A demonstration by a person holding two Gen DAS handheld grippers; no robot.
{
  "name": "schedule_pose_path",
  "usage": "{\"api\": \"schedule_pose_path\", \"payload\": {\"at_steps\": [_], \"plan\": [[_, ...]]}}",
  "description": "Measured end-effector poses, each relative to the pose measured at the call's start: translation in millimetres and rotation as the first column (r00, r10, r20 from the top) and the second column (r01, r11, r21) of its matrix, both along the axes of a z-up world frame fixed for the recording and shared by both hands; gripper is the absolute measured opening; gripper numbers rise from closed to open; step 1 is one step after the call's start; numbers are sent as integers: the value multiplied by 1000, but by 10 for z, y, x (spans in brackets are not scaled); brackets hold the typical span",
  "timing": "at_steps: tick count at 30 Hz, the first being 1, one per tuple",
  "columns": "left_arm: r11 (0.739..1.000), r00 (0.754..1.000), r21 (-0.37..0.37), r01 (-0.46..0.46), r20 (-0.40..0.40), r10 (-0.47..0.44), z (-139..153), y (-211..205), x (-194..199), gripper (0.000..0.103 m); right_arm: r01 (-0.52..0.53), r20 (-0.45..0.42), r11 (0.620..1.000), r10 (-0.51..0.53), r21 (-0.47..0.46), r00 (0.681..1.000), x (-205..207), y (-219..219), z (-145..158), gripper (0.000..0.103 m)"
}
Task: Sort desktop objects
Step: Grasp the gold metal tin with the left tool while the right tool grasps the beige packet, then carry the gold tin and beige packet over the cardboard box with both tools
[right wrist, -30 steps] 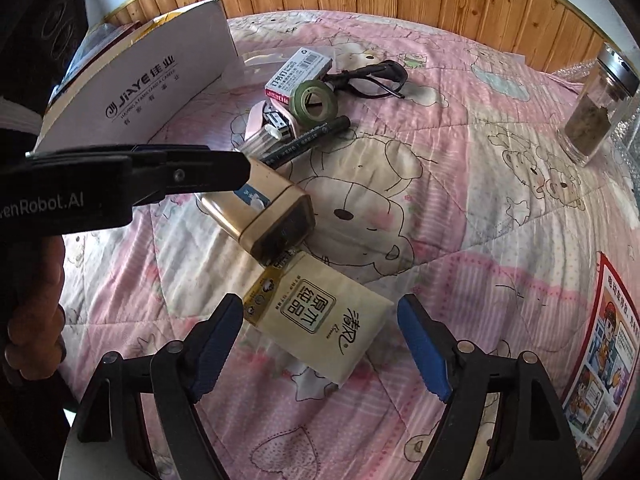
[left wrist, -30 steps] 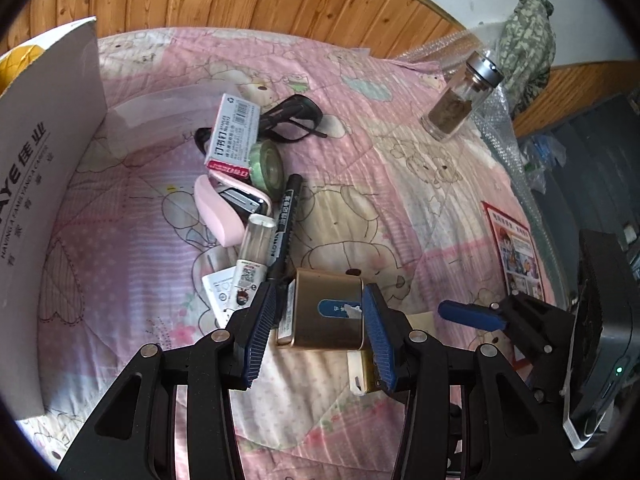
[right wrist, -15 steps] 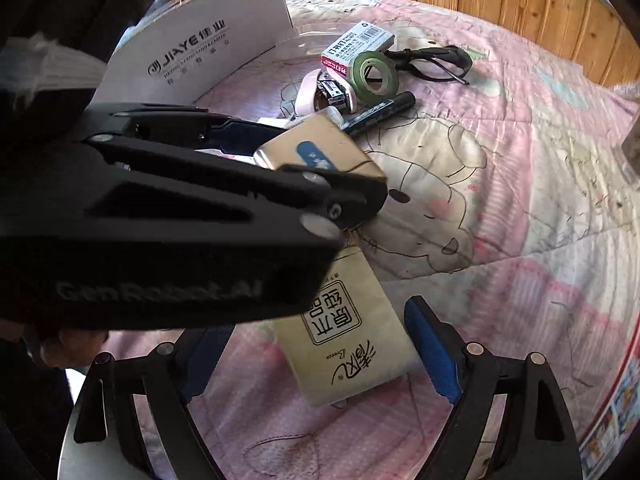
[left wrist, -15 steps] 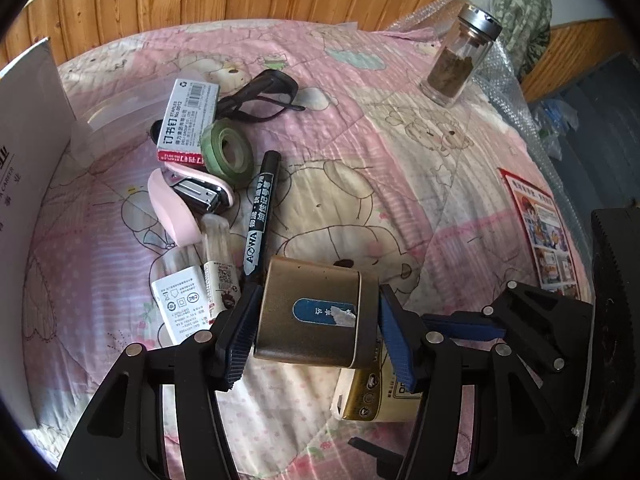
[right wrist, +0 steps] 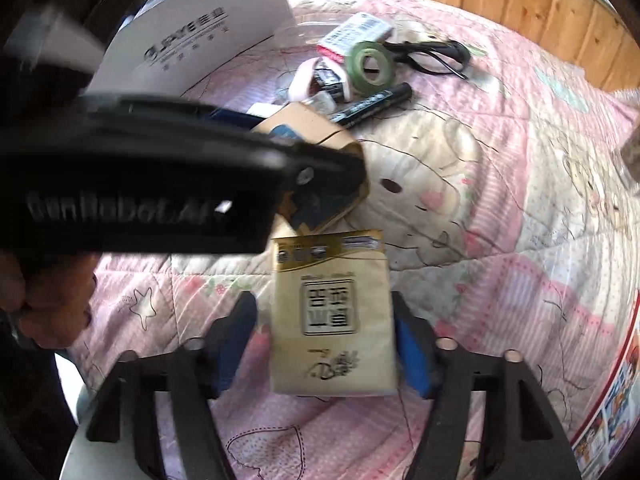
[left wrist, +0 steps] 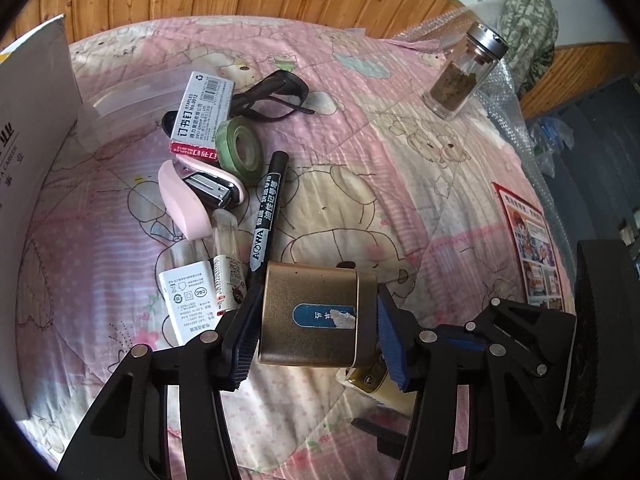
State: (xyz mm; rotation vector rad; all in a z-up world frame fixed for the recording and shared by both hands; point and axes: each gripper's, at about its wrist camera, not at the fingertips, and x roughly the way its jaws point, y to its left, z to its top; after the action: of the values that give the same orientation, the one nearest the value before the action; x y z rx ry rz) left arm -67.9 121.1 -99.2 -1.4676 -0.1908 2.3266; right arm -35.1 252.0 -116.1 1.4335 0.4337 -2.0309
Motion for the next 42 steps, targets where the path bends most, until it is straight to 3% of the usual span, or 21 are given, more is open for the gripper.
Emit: {"api": "schedule_pose_path", "payload": {"at_steps": [2, 3, 6, 15, 20, 29, 36, 42], "plan": [[1000, 1000, 16, -11, 7, 11, 33, -38, 2, 54, 5, -15, 1000, -5, 23, 1000, 13, -30, 9, 53], [1000, 1000, 23, -15, 4, 15, 64, -54, 6, 54, 22, -11, 1000, -21, 18, 1000, -12, -12, 28, 52], [998, 999, 44, -33, -12, 34, 178, -108, 18, 54, 70, 29, 997, -69, -29, 997, -81, 42, 78, 52], [989, 989, 100, -112, -91, 121, 660, -421, 43, 54, 104, -40, 989, -108, -104, 993, -145, -198, 412, 52], [981, 973, 90, -170, -145, 182, 907, -667, 47, 54, 124, -62, 979, -136, -160, 989, -119, -120, 613, 52], [967, 937, 31, -253, -241, 253, 1227, -1017, 93, 54, 105, -128, 963, -140, -248, 982, -45, -533, 876, 52], [937, 908, -19, -350, -253, 334, 1317, -1427, 71, 54, 86, -171, 954, -139, -286, 976, -64, -778, 1079, 52], [909, 883, -14, -416, -245, 400, 1376, -1812, 64, 54, 52, -198, 957, -113, -286, 974, -42, -1046, 1192, 52]]}}
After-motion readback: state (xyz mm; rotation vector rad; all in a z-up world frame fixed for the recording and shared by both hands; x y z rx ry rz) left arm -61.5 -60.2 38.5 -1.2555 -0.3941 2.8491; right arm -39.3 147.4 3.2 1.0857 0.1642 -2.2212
